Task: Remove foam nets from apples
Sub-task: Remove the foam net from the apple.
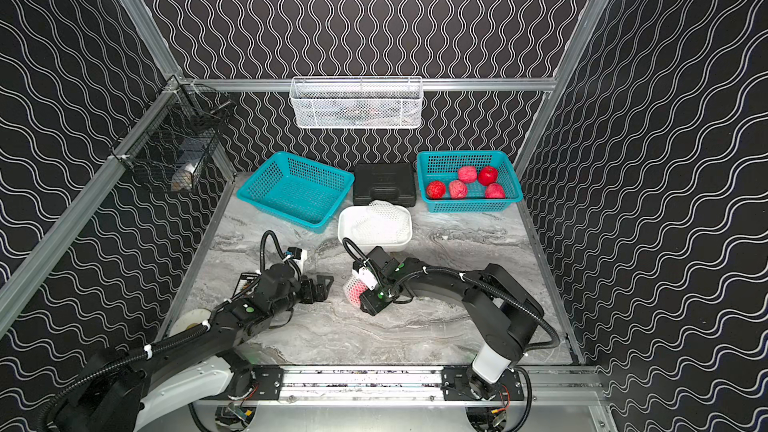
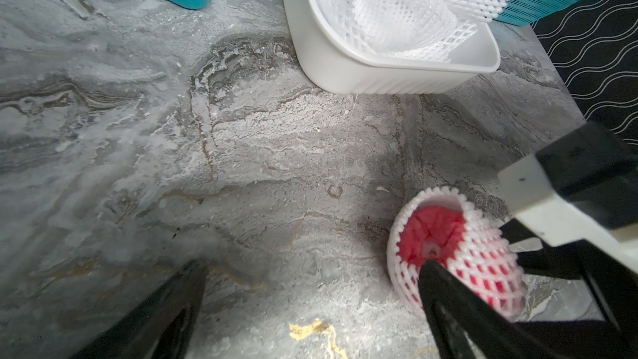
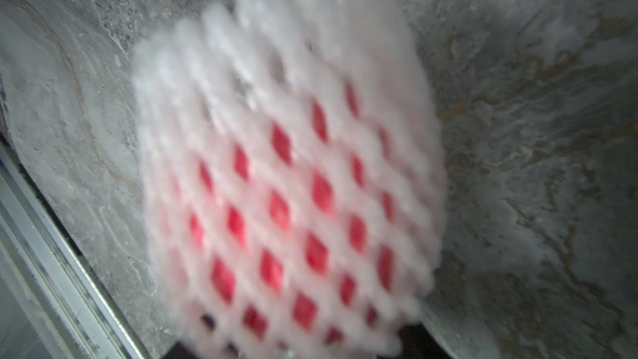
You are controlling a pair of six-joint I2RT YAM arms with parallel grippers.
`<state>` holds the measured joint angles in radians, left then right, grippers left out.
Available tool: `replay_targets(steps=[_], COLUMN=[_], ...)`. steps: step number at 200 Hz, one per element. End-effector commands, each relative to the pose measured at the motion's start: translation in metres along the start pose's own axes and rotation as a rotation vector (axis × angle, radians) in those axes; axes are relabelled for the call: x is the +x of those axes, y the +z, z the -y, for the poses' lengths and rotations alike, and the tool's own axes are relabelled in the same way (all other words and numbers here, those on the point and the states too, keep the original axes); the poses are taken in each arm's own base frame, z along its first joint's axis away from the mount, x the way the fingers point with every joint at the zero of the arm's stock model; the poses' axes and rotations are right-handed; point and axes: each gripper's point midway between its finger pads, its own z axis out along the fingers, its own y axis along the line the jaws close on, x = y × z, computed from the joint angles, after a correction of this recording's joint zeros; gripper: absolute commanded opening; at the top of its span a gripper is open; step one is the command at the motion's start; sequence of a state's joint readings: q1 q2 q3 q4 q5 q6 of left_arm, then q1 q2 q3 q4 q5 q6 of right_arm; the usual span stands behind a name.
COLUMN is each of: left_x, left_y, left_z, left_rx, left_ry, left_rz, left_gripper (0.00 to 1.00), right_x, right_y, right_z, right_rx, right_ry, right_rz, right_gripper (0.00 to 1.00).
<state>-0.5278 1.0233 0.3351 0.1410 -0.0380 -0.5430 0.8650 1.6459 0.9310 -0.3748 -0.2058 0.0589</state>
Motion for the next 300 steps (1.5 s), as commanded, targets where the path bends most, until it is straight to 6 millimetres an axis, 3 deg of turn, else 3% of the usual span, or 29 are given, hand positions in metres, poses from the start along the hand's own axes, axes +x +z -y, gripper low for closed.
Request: replay_targets(steps=[1,60,82,98,105,138,173,212,250,282,300], left_x=[-0.008,-0.006,-0.008,-0.008,-0.009,-0.008,-0.005,-0.005,-0.006,-0.005,-0.006], left_y=[0.001,0.003,0.003,0.002,0.002,0.002,0.007,0.013,0.015,0.019,0.021], left_z=[0.003,0.000,-0.001,-0.001,-0.001,-0.004,-0.002,0.002,0.004,0.005,0.005], left_rx=[0.004,-0.009,-0.016,-0.020,-0.022,-0.034,-0.021,-0.006,0.004,0.002,0.002], left_ry=[0.010,0.012,0.020,0.027,0.029,0.037,0.037,0.034,0.029,0.033,0.031], left_rz=[0.023,0.022,0.024,0.020,0.021,0.019,0.018,0.005,0.001,-0.008,-0.007], left_gripper=[0.99,0.99,0.99,1.00,0.99,0.99,0.99,0.99,0.99,0.99,0.99], right_x=[-0.005,-0.012,-0.016,-0.018,-0.028,-0.023,-0.017,-0.024,-0.032,-0.022,-0.016], right_y=[-0.011,-0.025,-0.033,-0.043,-0.052,-0.072,-0.070,-0.062,-0.073,-0.077,-0.073], right_z=[0.002,-0.004,-0.009,-0.013,-0.016,-0.023,-0.023,-0.017,-0.020,-0.018,-0.006], right_rx=[0.028,0.015,0.005,-0.001,0.001,0.005,0.011,0.040,0.033,0.050,0.121], right_ry=[-0.024,-0.006,0.013,0.029,0.031,0.090,0.095,0.077,0.086,0.109,0.115], right_rz=[0.025,0.002,-0.017,-0.049,-0.052,-0.215,-0.306,-0.315,-0.309,-0.357,-0.393], right_gripper=[0.39,0.15,0.11,0.11,0.11,0.11,0.12,0.15,0.15,0.20,0.13])
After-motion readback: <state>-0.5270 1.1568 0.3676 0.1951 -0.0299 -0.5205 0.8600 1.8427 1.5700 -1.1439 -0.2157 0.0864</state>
